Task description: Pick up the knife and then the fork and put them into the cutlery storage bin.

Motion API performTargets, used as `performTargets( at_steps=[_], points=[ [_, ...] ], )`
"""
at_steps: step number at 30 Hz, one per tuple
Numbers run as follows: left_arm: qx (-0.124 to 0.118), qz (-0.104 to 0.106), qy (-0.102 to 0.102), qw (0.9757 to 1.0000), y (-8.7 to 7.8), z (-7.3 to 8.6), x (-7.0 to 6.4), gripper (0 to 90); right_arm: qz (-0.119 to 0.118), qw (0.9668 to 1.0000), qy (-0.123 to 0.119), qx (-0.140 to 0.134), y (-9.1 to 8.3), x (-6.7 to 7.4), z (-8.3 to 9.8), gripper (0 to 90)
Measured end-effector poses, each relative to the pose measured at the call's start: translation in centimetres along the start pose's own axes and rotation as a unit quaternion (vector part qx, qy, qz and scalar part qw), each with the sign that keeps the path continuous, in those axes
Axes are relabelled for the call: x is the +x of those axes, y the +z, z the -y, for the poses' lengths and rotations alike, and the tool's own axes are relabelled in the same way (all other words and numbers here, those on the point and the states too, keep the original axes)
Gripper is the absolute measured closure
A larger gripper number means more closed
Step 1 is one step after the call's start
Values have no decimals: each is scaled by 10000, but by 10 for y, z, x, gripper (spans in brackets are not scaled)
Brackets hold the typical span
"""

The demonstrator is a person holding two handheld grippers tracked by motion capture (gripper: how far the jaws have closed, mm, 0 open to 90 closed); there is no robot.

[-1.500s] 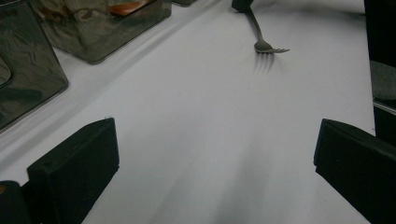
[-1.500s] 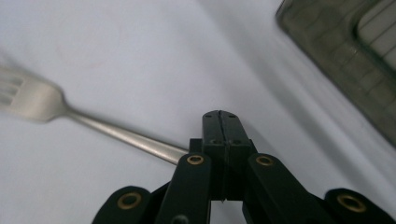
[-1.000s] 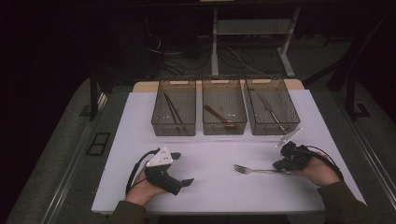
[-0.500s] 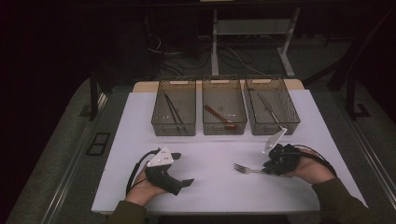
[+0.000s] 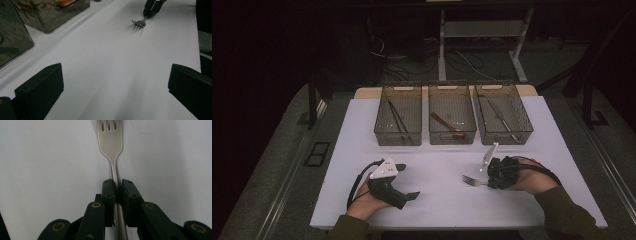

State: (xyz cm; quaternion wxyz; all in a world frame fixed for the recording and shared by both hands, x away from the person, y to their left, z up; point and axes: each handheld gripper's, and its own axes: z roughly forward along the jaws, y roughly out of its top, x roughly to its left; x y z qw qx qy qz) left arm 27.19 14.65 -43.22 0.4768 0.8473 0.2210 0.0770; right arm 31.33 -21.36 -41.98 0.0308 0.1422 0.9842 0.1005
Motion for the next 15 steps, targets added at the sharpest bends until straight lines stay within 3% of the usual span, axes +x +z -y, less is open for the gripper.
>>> performTargets(
  at_steps=[4, 8, 15],
  points=[
    [-12, -7, -4, 10000, 0, 0, 0, 0, -9, 9999, -101, 115, 1, 1, -4, 850],
    [3, -9, 8, 10000, 0, 0, 0, 0, -28, 9999, -41, 87, 0, 0, -3, 853],
    [6, -13, -3, 10000, -1, 0, 1, 0, -89, 9994, 201, -282, -2, -2, 7, 853]
  ],
)
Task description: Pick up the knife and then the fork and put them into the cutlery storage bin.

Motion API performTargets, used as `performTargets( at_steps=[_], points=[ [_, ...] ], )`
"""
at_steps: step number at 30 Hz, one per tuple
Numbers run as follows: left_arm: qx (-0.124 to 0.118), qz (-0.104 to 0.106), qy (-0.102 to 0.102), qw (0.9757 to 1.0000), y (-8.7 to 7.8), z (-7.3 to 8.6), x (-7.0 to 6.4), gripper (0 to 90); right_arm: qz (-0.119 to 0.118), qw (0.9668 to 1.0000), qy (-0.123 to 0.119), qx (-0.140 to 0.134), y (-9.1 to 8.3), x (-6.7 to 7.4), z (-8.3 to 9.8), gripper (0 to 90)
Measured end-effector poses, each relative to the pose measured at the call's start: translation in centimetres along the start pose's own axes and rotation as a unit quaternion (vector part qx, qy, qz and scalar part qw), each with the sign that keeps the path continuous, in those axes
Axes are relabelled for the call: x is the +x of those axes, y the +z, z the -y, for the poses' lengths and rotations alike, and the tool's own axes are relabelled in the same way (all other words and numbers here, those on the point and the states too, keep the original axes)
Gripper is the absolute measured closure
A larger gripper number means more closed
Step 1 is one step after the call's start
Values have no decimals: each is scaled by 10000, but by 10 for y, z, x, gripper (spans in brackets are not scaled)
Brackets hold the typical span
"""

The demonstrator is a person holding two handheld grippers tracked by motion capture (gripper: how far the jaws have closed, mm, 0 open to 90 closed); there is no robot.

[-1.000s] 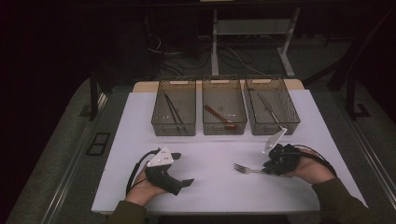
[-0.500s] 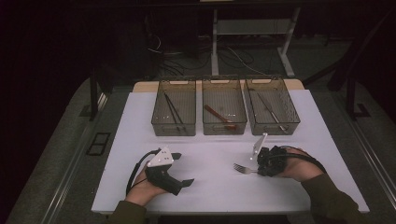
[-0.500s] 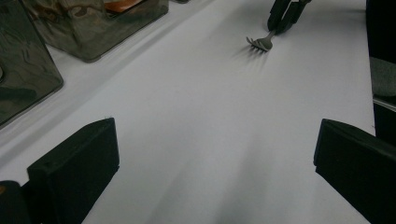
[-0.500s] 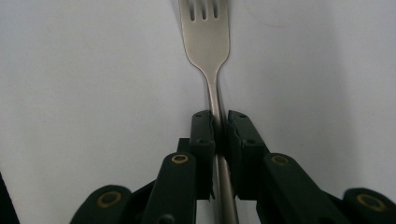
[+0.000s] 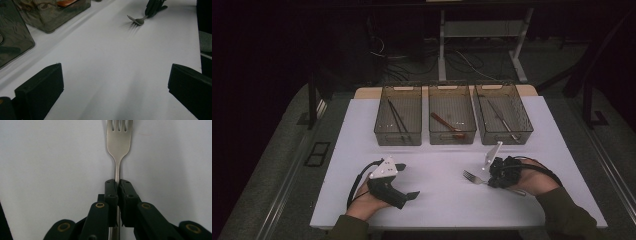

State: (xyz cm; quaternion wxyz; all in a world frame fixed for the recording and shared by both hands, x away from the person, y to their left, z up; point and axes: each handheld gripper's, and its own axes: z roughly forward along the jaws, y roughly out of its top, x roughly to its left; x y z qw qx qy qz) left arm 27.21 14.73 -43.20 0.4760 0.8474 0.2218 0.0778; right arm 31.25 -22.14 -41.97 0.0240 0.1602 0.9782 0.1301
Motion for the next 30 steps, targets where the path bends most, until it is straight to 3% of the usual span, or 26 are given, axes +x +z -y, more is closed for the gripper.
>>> performTargets(
  at_steps=[8, 16, 20, 23, 30],
  points=[
    [-8, -14, -4, 10000, -1, 0, 0, 0, 15, 9982, 288, -520, -11, -4, 10, 853],
    [-14, -7, 4, 10000, -1, 0, 1, 0, 30, 9912, 861, -1009, -22, -12, 22, 853],
    [-17, -2, -10, 10000, 0, 0, 1, 0, 83, 9852, 1166, -1256, -30, -16, 28, 853],
    [-29, -12, -14, 10000, -1, 0, 1, 0, 104, 9783, 1408, -1517, -39, -19, 32, 853],
    [-15, -14, -1, 10000, -1, 0, 1, 0, 318, 9638, 1711, -2020, -63, -27, 39, 853]
  ],
)
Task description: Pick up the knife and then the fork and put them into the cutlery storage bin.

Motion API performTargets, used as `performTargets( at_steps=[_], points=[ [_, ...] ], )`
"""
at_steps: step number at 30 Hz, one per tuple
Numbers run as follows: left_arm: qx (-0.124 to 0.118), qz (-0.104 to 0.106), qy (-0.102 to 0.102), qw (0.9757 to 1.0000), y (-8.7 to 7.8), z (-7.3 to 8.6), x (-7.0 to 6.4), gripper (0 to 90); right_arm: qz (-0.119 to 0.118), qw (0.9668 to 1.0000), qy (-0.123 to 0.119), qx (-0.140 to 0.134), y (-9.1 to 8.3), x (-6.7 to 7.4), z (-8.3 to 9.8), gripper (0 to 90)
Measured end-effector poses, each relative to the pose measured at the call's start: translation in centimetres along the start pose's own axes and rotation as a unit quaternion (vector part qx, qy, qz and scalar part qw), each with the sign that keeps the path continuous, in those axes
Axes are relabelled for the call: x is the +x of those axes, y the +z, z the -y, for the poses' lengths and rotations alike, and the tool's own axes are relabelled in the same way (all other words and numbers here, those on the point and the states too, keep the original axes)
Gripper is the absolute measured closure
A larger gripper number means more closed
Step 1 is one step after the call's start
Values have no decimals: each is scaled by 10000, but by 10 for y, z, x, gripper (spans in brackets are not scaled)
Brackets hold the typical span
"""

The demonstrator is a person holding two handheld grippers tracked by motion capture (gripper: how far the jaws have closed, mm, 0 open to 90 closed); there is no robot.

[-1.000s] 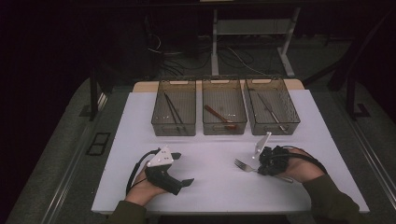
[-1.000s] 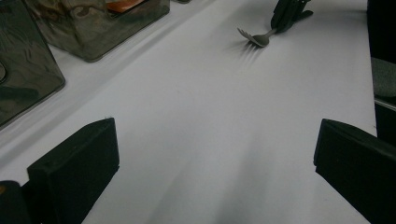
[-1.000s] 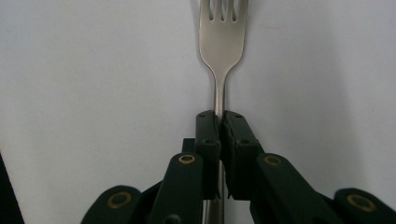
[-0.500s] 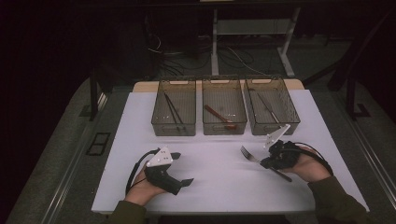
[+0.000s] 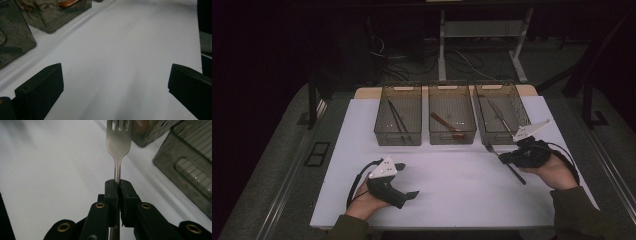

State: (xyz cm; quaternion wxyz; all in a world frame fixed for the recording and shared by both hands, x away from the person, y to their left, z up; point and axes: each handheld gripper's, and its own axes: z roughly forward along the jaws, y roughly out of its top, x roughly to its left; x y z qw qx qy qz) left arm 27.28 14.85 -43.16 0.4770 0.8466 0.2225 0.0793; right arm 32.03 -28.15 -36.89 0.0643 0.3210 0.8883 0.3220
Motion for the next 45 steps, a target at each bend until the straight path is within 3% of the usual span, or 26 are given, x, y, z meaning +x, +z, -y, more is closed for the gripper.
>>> performTargets(
  at_steps=[6, 13, 19, 25, 33, 39, 45],
  points=[
    [-10, -11, -19, 10000, 0, 0, 0, 0, 152, 9988, 246, -390, -15, -11, -6, 853],
    [-1, -16, -25, 10000, 0, 1, 0, 0, 341, 9951, 443, -814, -31, -26, -18, 853],
    [-15, -10, -2, 10000, -1, 0, 1, 0, 556, 9903, 631, -1105, -40, -43, -33, 853],
    [-15, -6, -15, 10000, 0, 0, 0, 0, 852, 9835, 873, -1337, -45, -66, -48, 853],
    [-14, 5, -11, 10000, 0, 0, 0, 0, 1264, 9719, 1233, -1558, -39, -97, -59, 853],
    [-21, 18, -12, 10000, 0, 0, 0, 0, 1447, 9637, 1457, -1705, -25, -119, -56, 853],
    [-48, 35, -32, 10000, 0, 0, 1, 0, 1551, 9647, 1664, -1325, -6, -131, -45, 853]
  ],
)
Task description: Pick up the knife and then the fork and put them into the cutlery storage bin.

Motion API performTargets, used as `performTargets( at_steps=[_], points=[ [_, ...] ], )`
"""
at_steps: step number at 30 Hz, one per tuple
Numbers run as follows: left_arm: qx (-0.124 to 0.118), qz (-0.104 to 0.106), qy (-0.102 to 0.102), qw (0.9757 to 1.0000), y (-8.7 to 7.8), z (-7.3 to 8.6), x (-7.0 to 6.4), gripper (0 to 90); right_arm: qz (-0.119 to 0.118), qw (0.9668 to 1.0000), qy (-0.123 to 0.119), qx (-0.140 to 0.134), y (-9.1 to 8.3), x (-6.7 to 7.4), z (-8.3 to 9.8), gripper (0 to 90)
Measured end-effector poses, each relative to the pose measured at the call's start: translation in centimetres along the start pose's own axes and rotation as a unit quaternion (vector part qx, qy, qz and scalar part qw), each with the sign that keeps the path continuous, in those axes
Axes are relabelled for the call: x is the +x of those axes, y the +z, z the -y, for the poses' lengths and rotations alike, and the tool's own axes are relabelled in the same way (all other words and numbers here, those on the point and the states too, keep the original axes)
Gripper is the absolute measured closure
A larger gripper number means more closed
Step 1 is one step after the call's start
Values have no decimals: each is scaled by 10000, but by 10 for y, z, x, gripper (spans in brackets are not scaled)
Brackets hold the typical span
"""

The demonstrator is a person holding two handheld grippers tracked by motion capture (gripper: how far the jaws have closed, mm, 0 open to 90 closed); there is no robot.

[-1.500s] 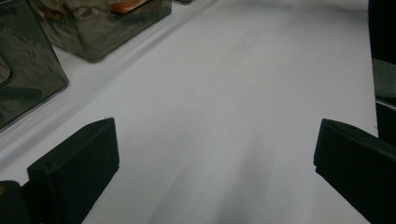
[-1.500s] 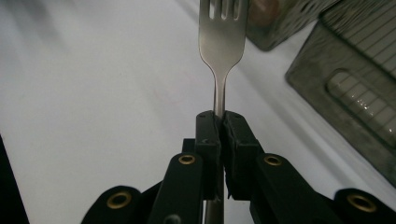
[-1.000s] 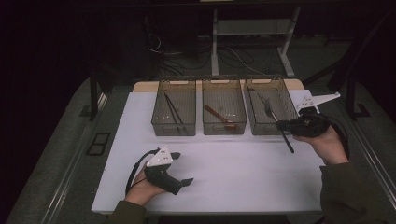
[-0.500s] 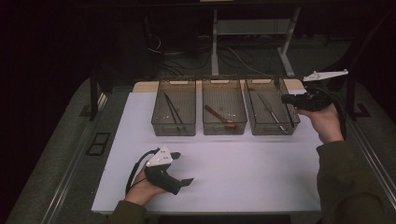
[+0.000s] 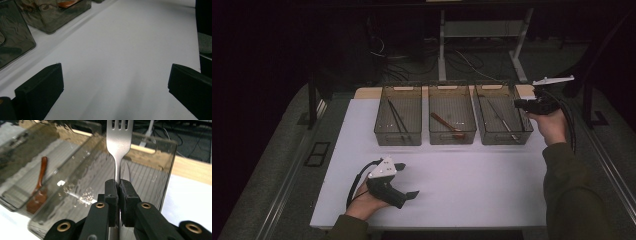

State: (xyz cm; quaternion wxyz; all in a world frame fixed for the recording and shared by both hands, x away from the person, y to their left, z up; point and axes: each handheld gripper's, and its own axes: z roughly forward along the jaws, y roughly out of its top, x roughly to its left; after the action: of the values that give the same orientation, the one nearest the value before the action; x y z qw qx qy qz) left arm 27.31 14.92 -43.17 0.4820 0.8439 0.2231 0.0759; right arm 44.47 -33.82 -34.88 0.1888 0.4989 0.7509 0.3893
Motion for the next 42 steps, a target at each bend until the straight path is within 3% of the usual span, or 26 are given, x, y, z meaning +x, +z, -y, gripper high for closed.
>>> performTargets(
  at_steps=[9, 12, 21, 25, 32, 42],
  points=[
    [15, 6, 2, 10000, 0, 0, -1, 0, 177, 9992, 83, 361, 15, -11, 23, 852],
    [26, 8, 6, 10000, 1, 0, 0, 0, 235, 9977, 86, 628, 19, -12, 28, 851],
    [44, 22, 6, 10000, 1, 0, -1, 0, 206, 9975, 36, 674, 21, -9, 28, 839],
    [43, 19, 7, 10000, 0, 0, -1, 0, 219, 9969, 56, 748, 23, -9, 29, 736],
    [43, 14, 11, 10000, 0, 0, -1, 0, 204, 9982, 131, 554, 17, -12, 28, 560],
    [49, 11, -1, 10000, 0, 0, -1, 0, 88, 9996, 243, 87, -1, -12, 25, 415]
  ],
)
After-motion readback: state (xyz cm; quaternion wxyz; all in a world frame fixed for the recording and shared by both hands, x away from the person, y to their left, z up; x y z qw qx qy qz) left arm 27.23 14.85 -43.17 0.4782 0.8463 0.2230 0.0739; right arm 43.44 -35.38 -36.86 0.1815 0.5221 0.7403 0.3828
